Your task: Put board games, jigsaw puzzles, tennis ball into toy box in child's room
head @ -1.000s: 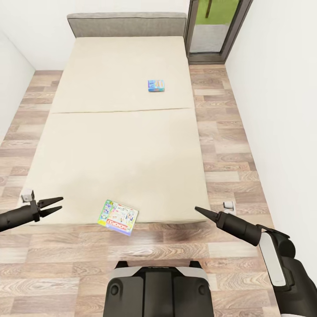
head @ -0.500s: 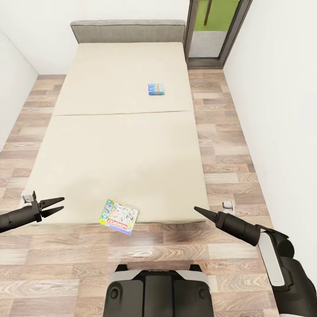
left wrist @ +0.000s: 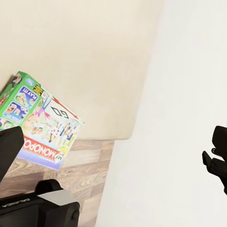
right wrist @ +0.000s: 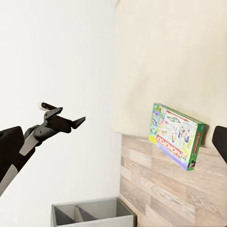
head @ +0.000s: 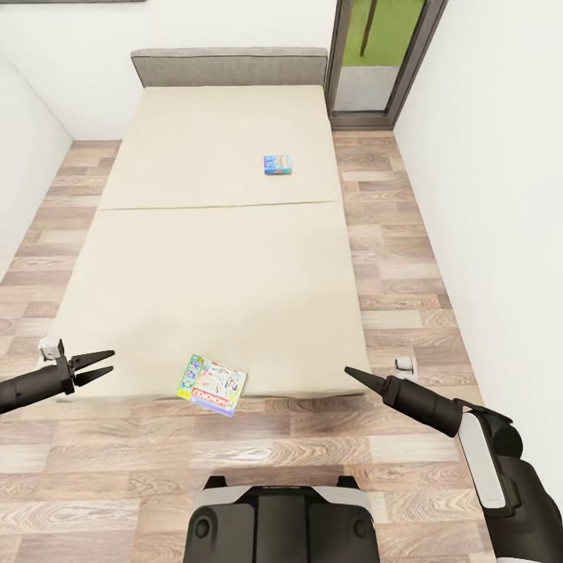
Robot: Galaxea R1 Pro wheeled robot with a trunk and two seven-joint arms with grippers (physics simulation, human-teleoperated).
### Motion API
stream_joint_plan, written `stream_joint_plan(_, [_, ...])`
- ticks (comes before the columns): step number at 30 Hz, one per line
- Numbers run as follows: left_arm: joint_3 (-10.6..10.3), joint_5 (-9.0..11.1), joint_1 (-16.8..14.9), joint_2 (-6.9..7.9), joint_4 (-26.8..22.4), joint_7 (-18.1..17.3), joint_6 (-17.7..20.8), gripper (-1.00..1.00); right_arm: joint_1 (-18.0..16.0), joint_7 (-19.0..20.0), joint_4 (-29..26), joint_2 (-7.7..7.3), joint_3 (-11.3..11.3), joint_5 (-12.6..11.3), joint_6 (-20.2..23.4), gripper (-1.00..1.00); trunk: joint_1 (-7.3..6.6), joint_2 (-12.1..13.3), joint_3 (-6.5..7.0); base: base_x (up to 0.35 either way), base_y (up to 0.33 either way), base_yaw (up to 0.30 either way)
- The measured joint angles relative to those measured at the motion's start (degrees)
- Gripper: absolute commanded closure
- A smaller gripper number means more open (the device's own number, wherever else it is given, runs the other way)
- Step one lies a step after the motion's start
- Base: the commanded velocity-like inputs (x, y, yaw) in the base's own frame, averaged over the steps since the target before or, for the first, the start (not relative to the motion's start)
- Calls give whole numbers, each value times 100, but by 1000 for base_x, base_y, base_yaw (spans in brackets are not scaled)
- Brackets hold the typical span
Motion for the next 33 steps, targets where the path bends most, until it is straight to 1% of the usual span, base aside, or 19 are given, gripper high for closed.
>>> stream_joint_plan(15, [14, 0, 0, -7, 0, -4, -1, -100, 0, -6, 0, 9, 0, 1, 0, -100, 0, 0, 140, 0, 0, 0])
stream_joint_plan(22, [25, 0, 0, -54, 0, -9, 10, -100, 0, 0, 0, 4, 0, 0, 0, -100, 0, 0, 205, 0, 0, 0])
stream_joint_plan(33, [26, 17, 0, -65, 0, -16, 4, -100, 0, -7, 0, 9, 0, 0, 0, -100, 0, 0, 308, 0, 0, 0])
